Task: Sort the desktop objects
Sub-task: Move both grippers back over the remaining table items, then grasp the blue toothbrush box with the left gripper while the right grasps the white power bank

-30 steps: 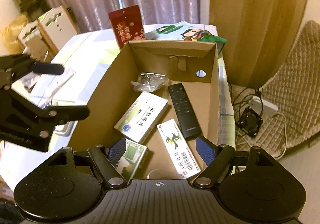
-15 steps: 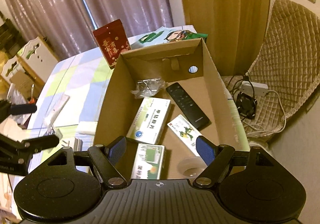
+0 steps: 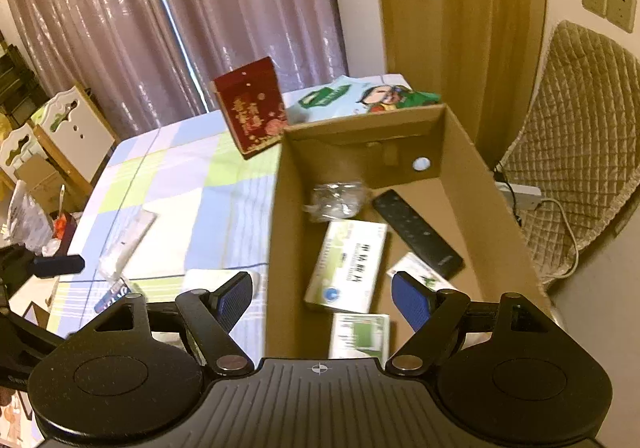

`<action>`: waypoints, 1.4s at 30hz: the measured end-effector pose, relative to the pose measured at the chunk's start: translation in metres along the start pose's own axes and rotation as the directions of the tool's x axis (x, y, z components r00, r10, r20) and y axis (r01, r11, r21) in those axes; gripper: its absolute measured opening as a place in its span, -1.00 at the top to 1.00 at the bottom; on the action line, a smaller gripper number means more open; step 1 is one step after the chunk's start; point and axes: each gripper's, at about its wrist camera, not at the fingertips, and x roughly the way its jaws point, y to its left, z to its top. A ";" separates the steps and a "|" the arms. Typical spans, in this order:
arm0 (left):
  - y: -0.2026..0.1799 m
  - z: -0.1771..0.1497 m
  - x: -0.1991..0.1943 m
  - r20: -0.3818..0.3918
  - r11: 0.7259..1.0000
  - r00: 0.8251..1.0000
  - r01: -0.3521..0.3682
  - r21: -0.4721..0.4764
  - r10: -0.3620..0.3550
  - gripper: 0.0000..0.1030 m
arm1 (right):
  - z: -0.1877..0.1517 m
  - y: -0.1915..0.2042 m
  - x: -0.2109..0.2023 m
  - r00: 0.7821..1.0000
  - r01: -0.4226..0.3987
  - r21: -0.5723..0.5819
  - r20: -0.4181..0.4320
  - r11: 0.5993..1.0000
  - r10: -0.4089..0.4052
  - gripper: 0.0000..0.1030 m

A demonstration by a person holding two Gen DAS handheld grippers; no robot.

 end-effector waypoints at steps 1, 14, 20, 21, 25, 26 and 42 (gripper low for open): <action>0.005 -0.003 0.000 -0.004 1.000 1.000 0.000 -0.003 0.000 -0.92 | 0.000 0.006 0.001 1.000 -0.005 -0.006 0.007 1.000 0.005 -0.55; 0.070 -0.054 0.001 -0.062 0.998 0.998 -0.023 -0.064 0.019 -0.92 | 0.005 0.070 0.030 0.994 -0.107 -0.119 0.007 0.987 0.109 -0.55; 0.107 -0.084 0.007 -0.115 0.993 0.993 -0.050 -0.109 0.038 -0.91 | 0.008 0.060 0.038 0.997 -0.072 -0.100 -0.012 0.992 0.071 -0.55; 0.113 -0.089 0.008 -0.126 0.992 0.991 -0.055 -0.116 0.040 -0.91 | 0.007 0.056 0.037 0.998 -0.063 -0.091 -0.014 0.994 0.062 -0.55; 0.126 -0.099 0.018 -0.164 0.992 0.986 -0.053 -0.118 0.033 -0.91 | 0.003 0.041 0.035 0.999 -0.033 -0.052 -0.028 0.998 0.032 -0.55; 0.127 -0.100 0.021 -0.174 0.992 0.984 -0.057 -0.112 0.037 -0.91 | 0.001 0.038 0.035 0.999 -0.028 -0.050 -0.033 0.998 0.026 -0.55; 0.164 -0.101 0.117 -0.266 0.999 0.963 0.026 -0.041 -0.036 -0.39 | 0.010 0.064 0.056 0.996 -0.074 -0.243 -0.073 0.967 0.058 -0.55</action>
